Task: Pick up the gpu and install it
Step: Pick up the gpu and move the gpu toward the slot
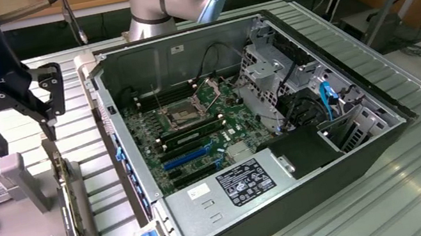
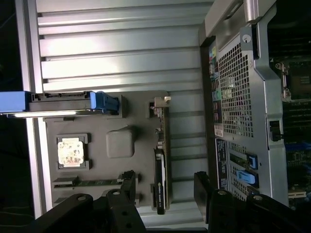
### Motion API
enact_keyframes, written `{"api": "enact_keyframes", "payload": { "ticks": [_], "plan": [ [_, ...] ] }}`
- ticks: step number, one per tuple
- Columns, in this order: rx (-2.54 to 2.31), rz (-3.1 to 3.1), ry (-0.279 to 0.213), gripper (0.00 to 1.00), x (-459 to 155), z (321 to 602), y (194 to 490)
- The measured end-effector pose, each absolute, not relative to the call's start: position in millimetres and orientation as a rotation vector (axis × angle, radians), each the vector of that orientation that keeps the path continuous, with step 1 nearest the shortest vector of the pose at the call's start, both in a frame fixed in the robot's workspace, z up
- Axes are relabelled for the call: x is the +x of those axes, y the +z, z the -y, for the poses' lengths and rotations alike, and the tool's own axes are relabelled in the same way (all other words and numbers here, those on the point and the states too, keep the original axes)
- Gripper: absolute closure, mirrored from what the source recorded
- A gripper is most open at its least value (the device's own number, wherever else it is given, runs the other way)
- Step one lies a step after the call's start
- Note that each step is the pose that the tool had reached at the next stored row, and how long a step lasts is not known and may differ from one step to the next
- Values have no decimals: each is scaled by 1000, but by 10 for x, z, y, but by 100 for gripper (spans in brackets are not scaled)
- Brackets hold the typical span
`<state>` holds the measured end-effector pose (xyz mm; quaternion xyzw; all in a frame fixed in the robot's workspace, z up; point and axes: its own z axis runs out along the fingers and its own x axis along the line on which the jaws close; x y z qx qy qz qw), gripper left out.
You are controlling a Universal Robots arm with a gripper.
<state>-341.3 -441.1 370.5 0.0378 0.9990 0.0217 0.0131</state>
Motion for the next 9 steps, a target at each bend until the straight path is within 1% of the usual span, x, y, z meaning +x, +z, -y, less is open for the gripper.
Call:
{"api": "enact_keyframes", "payload": {
  "ticks": [9],
  "plan": [
    [118,-3112,68,40,-3417,4411,3651]
  ]
}}
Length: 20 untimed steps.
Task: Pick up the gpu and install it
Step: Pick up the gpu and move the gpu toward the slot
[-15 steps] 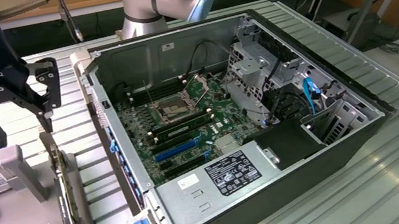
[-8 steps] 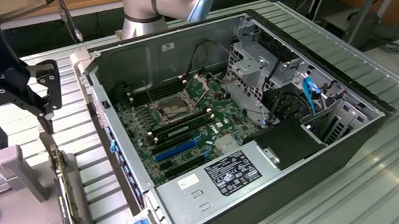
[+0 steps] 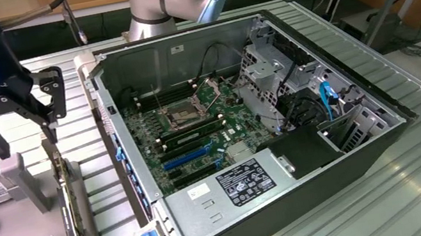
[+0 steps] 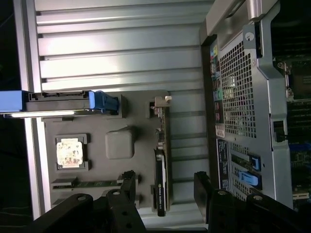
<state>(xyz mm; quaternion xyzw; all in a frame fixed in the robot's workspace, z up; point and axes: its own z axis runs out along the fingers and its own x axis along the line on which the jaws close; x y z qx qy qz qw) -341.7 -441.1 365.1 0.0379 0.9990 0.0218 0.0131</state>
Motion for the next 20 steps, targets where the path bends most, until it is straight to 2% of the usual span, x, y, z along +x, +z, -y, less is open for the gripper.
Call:
{"api": "enact_keyframes", "payload": {
  "ticks": [20],
  "plan": [
    [118,-3112,68,40,-3432,4412,3538]
  ]
}}
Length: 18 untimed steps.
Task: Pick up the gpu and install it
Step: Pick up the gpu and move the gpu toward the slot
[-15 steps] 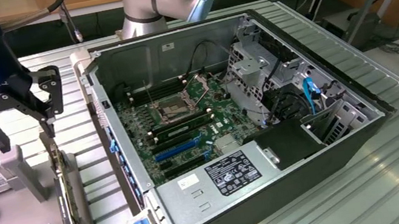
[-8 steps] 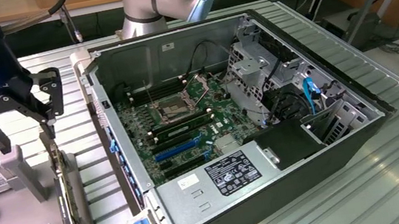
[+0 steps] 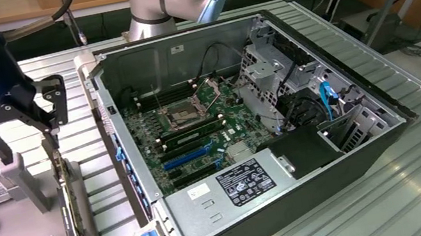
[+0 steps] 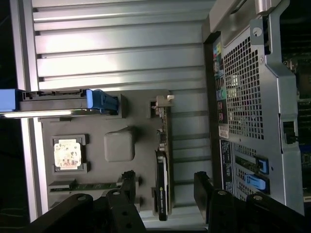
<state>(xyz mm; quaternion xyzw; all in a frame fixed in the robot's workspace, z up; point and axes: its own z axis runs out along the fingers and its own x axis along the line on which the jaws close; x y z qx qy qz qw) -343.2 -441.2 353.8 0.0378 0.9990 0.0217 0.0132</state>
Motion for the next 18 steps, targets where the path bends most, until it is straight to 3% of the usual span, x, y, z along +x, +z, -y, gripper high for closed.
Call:
{"api": "enact_keyframes", "payload": {
  "ticks": [18],
  "plan": [
    [118,-3112,68,40,-3453,4411,3409]
  ]
}}
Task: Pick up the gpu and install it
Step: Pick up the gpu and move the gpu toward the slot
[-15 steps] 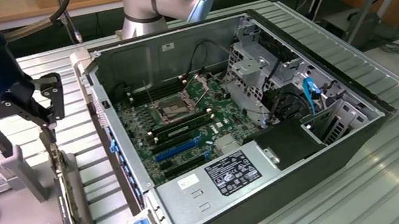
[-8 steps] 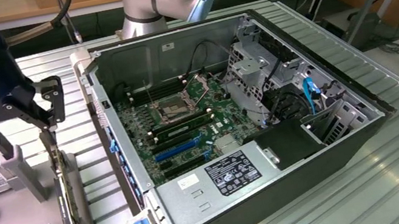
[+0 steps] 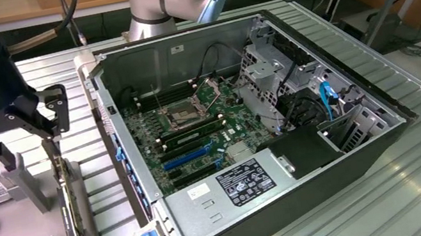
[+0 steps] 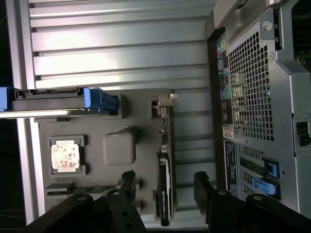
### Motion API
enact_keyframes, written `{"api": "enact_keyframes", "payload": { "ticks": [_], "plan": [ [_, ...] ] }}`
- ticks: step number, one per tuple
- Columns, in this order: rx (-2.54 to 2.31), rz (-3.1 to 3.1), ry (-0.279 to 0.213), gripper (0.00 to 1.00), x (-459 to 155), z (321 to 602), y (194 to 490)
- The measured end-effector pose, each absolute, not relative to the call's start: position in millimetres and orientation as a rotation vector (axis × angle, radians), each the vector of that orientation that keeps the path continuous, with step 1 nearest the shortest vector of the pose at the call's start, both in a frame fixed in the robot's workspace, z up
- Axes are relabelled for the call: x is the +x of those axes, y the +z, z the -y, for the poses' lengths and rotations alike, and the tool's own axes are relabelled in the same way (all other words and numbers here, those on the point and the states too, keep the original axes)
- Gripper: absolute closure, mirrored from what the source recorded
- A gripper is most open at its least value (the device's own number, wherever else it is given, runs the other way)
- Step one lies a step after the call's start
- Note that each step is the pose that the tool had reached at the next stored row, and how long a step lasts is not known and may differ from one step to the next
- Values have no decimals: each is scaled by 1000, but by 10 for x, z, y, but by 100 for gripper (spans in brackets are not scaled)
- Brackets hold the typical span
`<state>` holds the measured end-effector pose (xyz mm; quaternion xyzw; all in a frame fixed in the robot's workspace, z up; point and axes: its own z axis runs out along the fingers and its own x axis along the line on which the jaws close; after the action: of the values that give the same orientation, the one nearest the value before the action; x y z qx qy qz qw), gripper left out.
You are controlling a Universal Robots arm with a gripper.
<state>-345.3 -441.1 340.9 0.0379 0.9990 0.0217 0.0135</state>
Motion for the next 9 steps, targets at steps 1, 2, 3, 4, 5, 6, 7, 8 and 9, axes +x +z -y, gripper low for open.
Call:
{"api": "enact_keyframes", "payload": {
  "ticks": [1,2,3,4,5,6,7,8,9],
  "plan": [
    [118,-3112,68,40,-3454,4411,3400],
    [118,-3112,68,40,-3455,4411,3392],
    [118,-3112,68,40,-3456,4411,3381],
    [118,-3111,68,40,-3456,4411,3373],
    [118,-3111,68,40,-3457,4411,3368],
    [118,-3111,68,40,-3457,4411,3362],
    [118,-3111,68,40,-3458,4411,3355],
    [118,-3111,68,40,-3459,4411,3349],
    [118,-3111,68,40,-3459,4411,3344]
  ]
}}
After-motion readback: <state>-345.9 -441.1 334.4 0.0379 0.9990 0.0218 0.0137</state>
